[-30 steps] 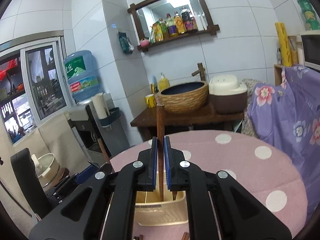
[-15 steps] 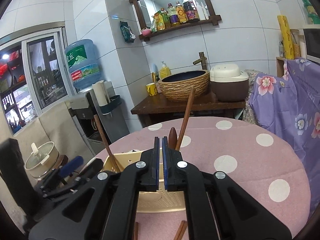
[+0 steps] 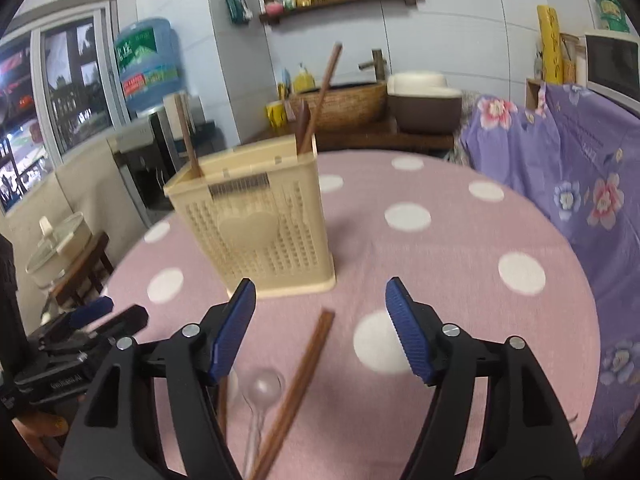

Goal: Organize utensils
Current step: 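Open both tools and pull them back from the holder, then lower the right tool onto a brown wooden chopstick and close on it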

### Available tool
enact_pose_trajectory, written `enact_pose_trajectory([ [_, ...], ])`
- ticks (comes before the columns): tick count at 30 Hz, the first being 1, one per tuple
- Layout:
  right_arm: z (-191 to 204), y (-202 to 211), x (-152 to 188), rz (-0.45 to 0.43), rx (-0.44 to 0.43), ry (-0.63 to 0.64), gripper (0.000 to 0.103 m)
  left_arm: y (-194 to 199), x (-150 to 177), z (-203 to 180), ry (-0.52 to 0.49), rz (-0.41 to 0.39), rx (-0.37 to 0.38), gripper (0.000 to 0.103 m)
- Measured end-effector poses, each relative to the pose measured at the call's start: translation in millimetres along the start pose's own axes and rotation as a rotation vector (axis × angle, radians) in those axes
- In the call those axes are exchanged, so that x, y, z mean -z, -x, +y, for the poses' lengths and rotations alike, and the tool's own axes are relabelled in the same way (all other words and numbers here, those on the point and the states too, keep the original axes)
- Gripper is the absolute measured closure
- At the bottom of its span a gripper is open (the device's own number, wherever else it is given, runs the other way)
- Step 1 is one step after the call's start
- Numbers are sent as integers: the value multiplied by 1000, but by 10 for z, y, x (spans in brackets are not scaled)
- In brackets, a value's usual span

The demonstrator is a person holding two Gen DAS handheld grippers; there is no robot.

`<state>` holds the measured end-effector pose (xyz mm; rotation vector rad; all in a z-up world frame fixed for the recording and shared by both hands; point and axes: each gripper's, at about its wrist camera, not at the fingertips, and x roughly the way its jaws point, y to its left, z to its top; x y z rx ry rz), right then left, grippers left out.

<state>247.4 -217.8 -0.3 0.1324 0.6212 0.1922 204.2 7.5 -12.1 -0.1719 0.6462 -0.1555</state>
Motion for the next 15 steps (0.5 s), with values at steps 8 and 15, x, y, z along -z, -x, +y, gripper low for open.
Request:
enact_pose_trajectory([
  [8, -22, -92, 587, 96, 5, -5, 34, 46, 311, 21, -39, 3, -116, 6],
  [15, 51, -93, 810, 172, 39, 10, 34, 79, 459, 74, -48, 58, -151, 6],
])
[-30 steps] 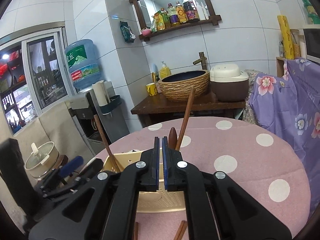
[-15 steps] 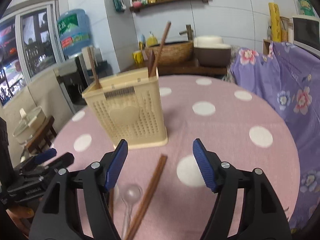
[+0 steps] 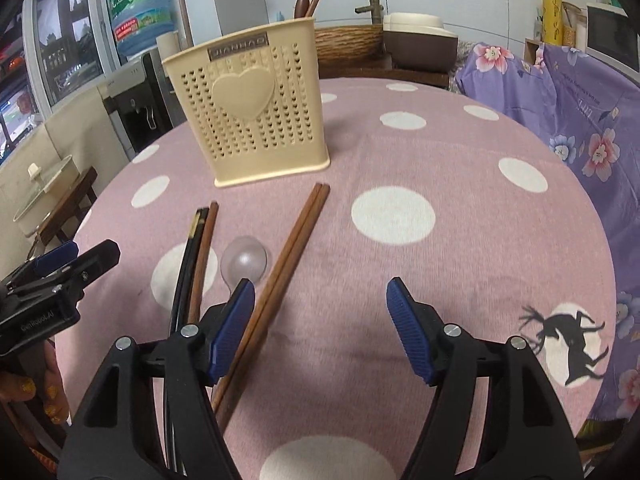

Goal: Organize utensils
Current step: 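Lower the right tool onto a brown wooden chopstick and close on it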

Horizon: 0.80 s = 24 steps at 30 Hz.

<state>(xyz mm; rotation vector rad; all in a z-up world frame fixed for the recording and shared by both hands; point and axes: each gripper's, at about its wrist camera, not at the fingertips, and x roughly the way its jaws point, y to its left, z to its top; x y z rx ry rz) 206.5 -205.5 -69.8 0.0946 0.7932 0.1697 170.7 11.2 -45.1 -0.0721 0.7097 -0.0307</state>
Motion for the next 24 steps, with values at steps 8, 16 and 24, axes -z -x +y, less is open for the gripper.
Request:
enact_pose_trajectory([
  [8, 131, 2, 152, 85, 3, 12, 34, 16, 125, -8, 13, 31, -6, 8],
  [16, 234, -40, 210, 122, 29, 23, 34, 11, 154, -55, 3, 44, 1, 11],
  [24, -19, 49, 185, 116, 151, 28, 35, -6, 183, -88, 7, 59, 13, 11],
])
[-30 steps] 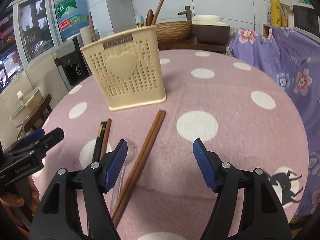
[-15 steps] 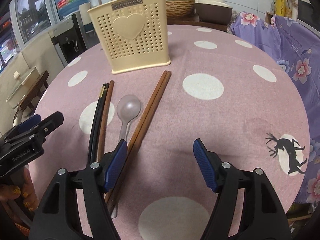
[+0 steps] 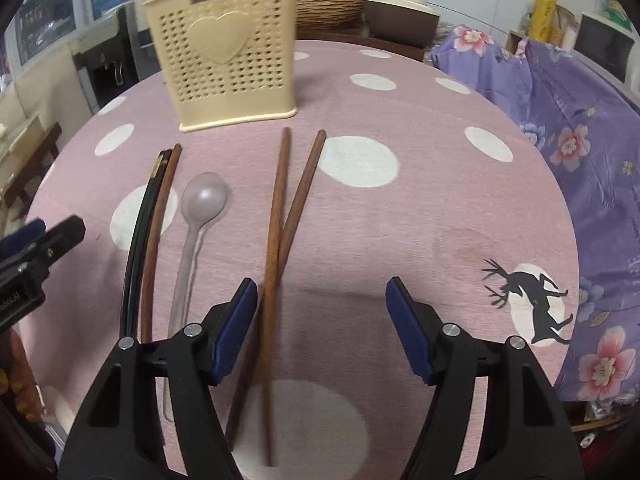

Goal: Organize utensils
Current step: 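Lower the right tool onto a brown wooden chopstick and close on it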

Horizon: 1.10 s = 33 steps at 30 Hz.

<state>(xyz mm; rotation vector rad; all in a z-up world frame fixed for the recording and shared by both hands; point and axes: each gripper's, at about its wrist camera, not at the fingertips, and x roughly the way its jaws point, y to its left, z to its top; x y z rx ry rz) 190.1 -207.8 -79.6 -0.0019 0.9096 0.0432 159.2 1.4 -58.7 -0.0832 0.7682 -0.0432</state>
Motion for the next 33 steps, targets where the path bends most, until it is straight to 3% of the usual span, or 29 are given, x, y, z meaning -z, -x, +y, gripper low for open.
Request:
enact_pose_trajectory([
  [3, -33, 29, -7, -8, -5, -2, 35, -15, 5, -49, -6, 6, 11, 12],
  [12, -84, 14, -10, -31, -45, -37, 35, -97, 54, -328, -59, 52, 55, 26],
  [17, -98, 29, 4, -36, -57, -42, 35, -185, 116, -479, -117, 73, 3, 27],
  [24, -219, 34, 3, -44, -49, -57, 35, -176, 103, -245, -104, 91, -107, 30],
  [27, -282, 21, -19, -48, -59, -74, 35, -130, 50, -87, -13, 95, -44, 32],
  [32, -285, -25, -110, -56, -122, -56, 36, -112, -51, -250, -76, 63, -34, 32],
  [33, -280, -37, -143, -63, -125, -42, 39, -124, -74, -276, -82, 62, -26, 32],
])
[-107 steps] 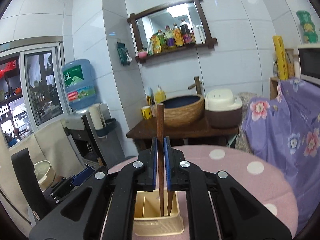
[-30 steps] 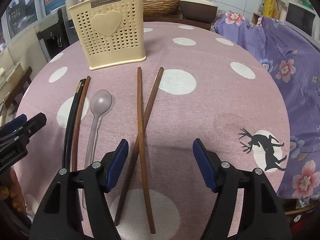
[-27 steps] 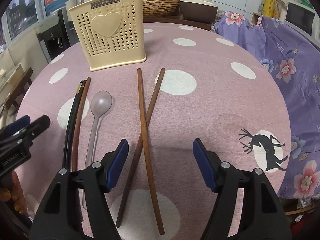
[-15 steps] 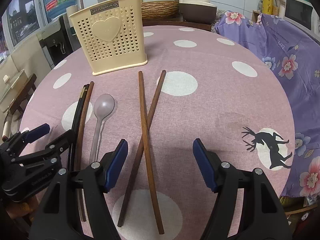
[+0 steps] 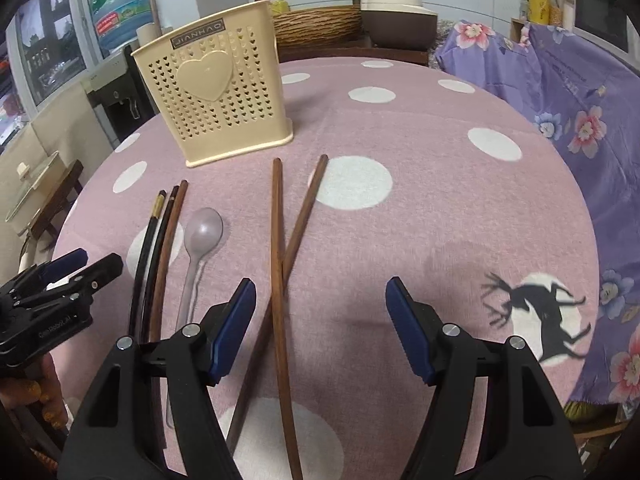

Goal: Organize utensils
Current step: 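Lower the right tool onto a brown wooden chopstick and close on it, then grasp a black gold-tipped chopstick with the left tool while the right tool lifts its chopstick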

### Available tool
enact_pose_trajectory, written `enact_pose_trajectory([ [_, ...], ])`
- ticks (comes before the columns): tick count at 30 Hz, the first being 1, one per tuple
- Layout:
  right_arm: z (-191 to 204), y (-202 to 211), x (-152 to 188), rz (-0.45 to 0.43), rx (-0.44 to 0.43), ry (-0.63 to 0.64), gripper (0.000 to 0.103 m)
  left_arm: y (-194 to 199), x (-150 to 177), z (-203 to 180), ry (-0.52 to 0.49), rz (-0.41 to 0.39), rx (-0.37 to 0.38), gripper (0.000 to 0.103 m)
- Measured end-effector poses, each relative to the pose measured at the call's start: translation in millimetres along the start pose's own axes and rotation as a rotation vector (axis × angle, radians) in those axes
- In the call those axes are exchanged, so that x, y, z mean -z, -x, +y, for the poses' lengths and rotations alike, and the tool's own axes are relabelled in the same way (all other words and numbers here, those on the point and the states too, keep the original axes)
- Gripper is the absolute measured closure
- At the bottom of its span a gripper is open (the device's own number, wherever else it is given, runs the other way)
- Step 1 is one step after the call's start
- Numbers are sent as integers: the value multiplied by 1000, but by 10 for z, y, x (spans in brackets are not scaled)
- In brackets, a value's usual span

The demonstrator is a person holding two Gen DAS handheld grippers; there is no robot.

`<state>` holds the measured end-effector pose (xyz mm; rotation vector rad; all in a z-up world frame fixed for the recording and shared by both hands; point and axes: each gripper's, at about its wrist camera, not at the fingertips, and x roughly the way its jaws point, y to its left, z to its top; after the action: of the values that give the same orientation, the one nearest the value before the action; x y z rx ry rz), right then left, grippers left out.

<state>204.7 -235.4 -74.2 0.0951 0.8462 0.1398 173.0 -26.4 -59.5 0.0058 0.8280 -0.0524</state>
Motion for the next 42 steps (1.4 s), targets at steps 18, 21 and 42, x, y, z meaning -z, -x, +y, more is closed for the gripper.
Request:
enact_pose_trajectory([
  [18, 383, -663, -676, 83, -88, 207, 86, -223, -258, 142, 65, 40, 89, 54],
  [21, 387, -764, -720, 109, -58, 213, 86, -272, -295, 100, 63, 46, 87, 56],
  [42, 464, -848, -772, 138, -11, 218, 86, -486, -375, -166, 60, 85, -8, 79],
])
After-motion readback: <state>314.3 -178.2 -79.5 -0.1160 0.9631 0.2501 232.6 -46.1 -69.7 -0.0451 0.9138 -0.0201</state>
